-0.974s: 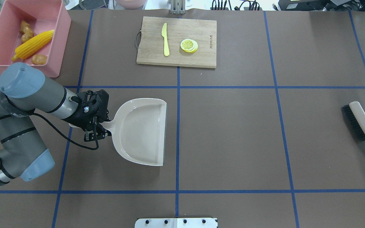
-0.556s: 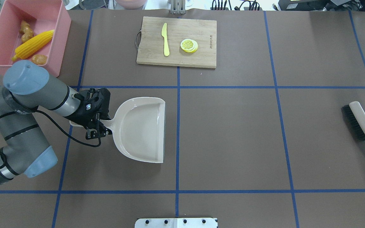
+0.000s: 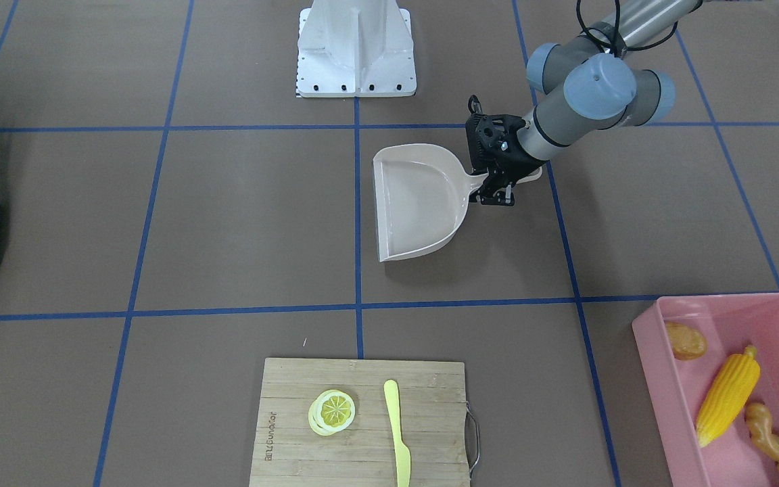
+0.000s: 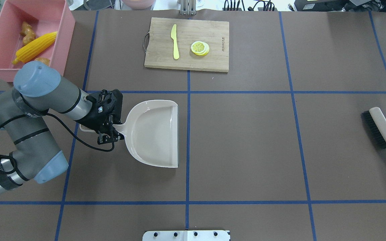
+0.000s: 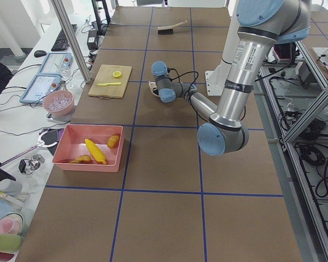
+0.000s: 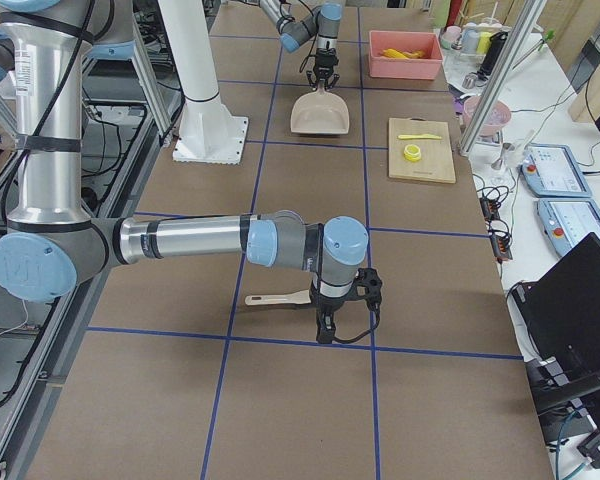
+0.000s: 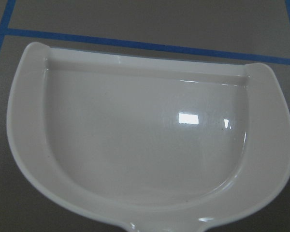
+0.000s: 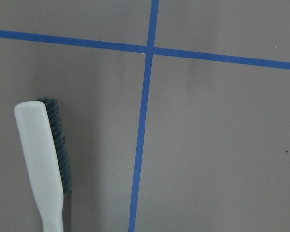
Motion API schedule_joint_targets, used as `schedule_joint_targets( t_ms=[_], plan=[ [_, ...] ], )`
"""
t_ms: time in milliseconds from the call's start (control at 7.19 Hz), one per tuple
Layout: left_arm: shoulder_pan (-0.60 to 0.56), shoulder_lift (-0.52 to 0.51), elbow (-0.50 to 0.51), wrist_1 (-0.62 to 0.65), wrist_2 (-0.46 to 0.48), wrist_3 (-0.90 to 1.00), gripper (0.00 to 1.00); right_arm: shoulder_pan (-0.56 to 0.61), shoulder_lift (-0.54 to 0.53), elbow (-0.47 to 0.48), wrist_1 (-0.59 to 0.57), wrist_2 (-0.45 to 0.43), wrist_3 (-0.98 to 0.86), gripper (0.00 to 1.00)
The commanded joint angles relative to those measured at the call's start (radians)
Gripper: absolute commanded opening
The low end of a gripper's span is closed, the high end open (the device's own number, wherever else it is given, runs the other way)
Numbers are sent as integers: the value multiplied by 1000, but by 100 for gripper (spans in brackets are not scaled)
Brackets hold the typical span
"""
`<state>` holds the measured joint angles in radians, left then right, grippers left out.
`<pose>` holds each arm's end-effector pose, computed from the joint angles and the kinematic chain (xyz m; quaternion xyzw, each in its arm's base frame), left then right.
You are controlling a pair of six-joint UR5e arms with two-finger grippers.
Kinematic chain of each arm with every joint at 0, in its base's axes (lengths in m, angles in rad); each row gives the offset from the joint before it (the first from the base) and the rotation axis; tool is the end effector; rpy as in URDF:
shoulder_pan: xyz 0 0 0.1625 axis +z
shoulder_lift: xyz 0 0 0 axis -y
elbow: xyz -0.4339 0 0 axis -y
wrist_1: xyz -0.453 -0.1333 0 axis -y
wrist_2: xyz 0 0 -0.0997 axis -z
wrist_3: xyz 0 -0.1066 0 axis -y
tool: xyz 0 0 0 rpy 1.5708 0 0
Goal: Sweep and dump trash into bin
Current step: 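Lower the empty dustpan back onto the table with the left gripper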
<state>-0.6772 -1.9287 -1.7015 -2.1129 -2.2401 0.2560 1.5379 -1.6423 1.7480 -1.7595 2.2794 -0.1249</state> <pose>0.4839 -0.4753 0.3137 0.3525 0.4173 0.5827 0.6018 0.0470 -0.5139 0.6364 -0.0229 -0.3481 -0.0595 0.9353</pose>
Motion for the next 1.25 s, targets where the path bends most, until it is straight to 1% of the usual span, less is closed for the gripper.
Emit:
schedule_joint_targets(
  t_ms=[0,278,417,556,695,835,974,1113],
  plan=[
    [-5,8,2,-7,-1,8,0,1,-4,-1,0,0,1,100],
    [-7,16,5,-9,-1,14,2,1,-5,-2,0,0,-1,100],
    [-7,22,17,-9,2,73,11,1,-4,-1,1,0,-1,100],
    [-7,22,26,-12,2,92,24,-1,-4,-1,0,0,-1,100],
    [-5,22,29,-13,2,92,44,1,-4,-2,0,0,-1,100],
    [-1,22,36,-13,8,92,57,-1,-4,-1,0,0,-1,100],
    [-2,22,34,-13,8,92,72,1,-4,-1,0,2,1,100],
    [-8,22,26,-13,7,92,95,-1,-4,-1,0,9,1,100]
  ],
)
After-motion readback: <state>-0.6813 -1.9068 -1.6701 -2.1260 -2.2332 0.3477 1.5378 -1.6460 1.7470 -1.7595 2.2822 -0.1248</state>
